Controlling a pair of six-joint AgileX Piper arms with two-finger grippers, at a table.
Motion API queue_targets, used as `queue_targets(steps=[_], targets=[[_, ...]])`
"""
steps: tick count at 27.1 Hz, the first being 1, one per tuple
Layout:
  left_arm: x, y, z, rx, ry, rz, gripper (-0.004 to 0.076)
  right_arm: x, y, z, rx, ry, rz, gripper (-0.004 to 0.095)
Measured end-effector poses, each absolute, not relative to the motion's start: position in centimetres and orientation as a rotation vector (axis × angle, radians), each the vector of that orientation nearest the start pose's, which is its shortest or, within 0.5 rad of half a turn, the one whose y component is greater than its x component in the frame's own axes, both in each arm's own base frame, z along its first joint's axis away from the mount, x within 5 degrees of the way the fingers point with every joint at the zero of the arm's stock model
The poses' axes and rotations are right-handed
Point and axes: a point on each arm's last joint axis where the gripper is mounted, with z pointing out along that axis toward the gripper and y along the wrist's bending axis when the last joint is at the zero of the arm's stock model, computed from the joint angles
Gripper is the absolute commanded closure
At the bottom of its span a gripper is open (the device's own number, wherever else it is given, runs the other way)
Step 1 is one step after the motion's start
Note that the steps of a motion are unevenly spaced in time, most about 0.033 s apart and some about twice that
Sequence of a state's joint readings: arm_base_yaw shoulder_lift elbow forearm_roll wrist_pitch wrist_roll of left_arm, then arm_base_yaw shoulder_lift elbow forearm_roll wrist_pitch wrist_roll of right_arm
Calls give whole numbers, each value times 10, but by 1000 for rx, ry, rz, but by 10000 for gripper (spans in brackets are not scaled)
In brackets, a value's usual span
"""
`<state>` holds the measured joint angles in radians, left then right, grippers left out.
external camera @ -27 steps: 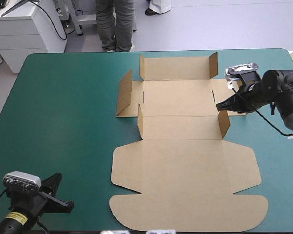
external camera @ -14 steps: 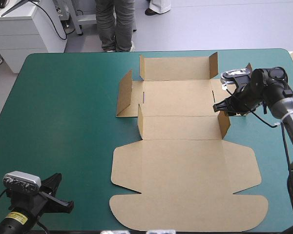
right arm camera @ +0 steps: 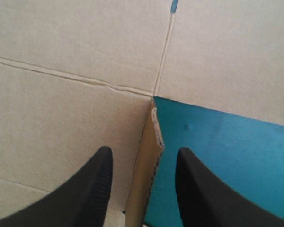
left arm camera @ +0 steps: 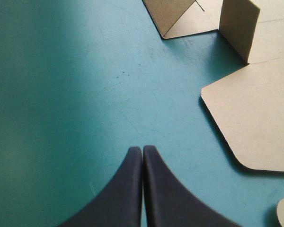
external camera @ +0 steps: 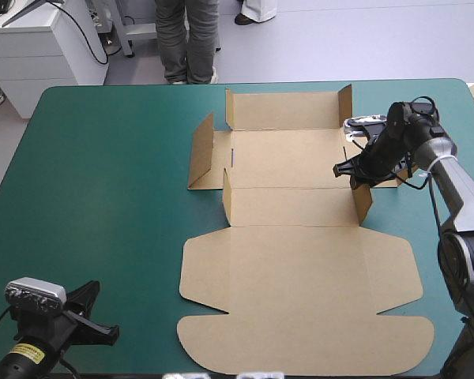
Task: Fold the box
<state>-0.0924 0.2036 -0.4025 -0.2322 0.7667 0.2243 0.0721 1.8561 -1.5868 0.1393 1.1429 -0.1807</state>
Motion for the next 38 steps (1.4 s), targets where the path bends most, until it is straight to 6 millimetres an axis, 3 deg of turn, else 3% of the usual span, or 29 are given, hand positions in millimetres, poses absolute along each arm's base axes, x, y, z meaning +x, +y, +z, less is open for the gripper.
queue_targets(steps=[4, 6, 7, 8, 22, 35, 38], targets=[[44, -19, 269, 249, 2021, -187, 731, 392, 40, 252, -309, 2941, 180, 555], [44, -19, 269, 249, 2021, -187, 731, 394, 40, 250, -310, 2944, 178, 730], [44, -19, 269, 249, 2021, -187, 731, 394, 40, 250, -311, 2944, 175, 881], [44, -19, 269, 249, 2021, -187, 731, 394, 39, 250, -314, 2943, 167, 931], [44, -19, 269, 249, 2021, -188, 731, 395, 37, 253, -386, 2929, 122, 925], [44, -19, 269, 249, 2021, -188, 731, 408, 42, 297, -734, 2716, 113, 927], [44, -19, 269, 249, 2021, -188, 731, 412, 45, 298, -824, 2683, 140, 927]])
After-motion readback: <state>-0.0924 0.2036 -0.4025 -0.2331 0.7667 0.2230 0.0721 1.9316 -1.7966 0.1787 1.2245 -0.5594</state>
